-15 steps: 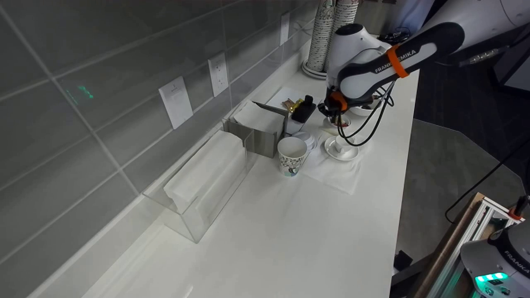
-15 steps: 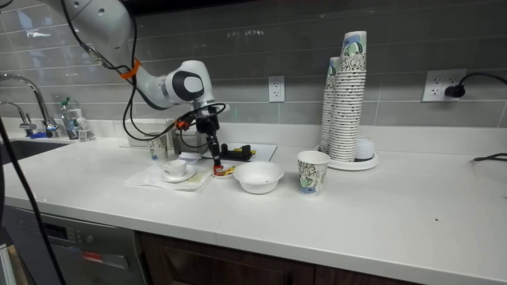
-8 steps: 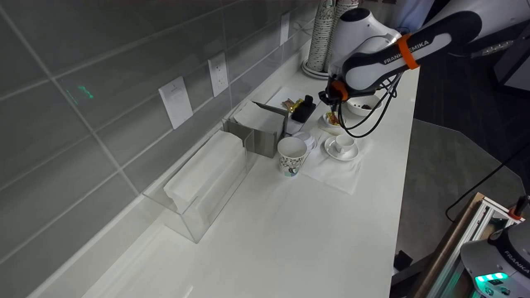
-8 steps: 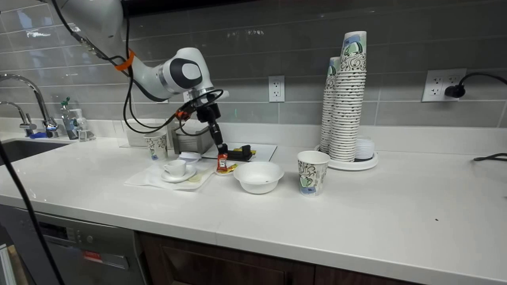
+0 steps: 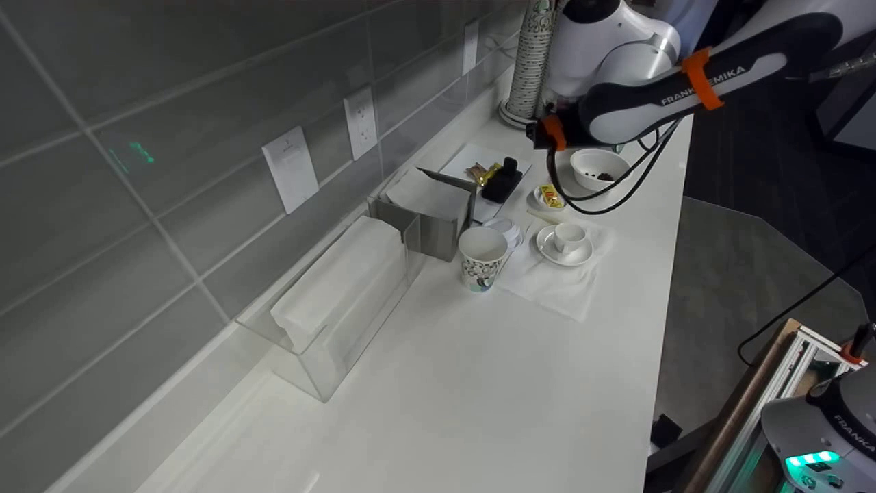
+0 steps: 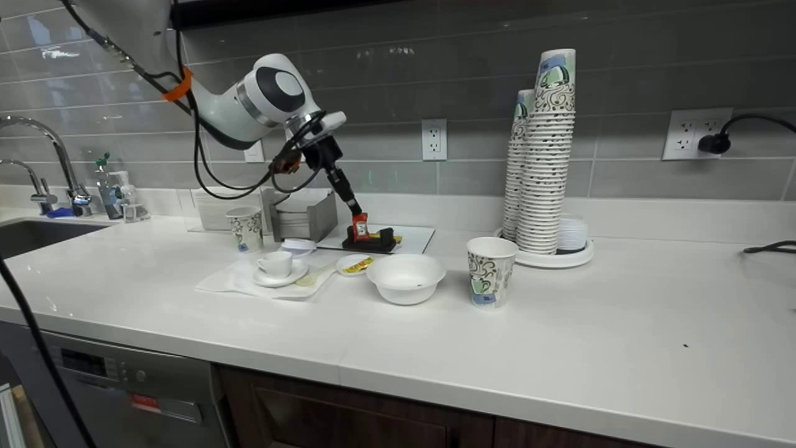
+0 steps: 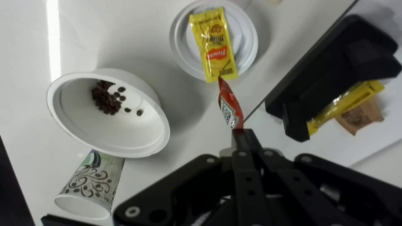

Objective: Pick the brown condiment packet from the small white plate in the middle and put it on the white tray, pick the yellow condiment packet from the small white plate in the middle and put it on the white tray, pick the red condiment packet from the small white plate and put it on the white tray

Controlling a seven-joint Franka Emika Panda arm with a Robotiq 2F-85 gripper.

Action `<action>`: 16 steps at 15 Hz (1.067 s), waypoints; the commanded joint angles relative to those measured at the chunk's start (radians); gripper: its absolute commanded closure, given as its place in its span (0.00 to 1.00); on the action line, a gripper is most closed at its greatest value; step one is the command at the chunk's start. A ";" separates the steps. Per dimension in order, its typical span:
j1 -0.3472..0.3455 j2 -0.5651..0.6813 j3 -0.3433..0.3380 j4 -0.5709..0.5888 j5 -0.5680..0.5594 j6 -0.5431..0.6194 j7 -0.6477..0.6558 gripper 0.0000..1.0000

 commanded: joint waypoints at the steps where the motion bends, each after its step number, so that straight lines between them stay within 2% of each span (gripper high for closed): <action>1: 0.006 -0.025 -0.012 -0.024 -0.188 0.120 0.223 1.00; 5: -0.023 0.005 -0.011 -0.003 -0.319 0.280 0.405 1.00; 9: -0.025 0.067 -0.065 0.035 -0.348 0.470 0.501 1.00; 12: -0.042 0.115 -0.089 0.052 -0.313 0.626 0.514 1.00; 16: -0.059 0.186 -0.108 0.097 -0.290 0.765 0.521 1.00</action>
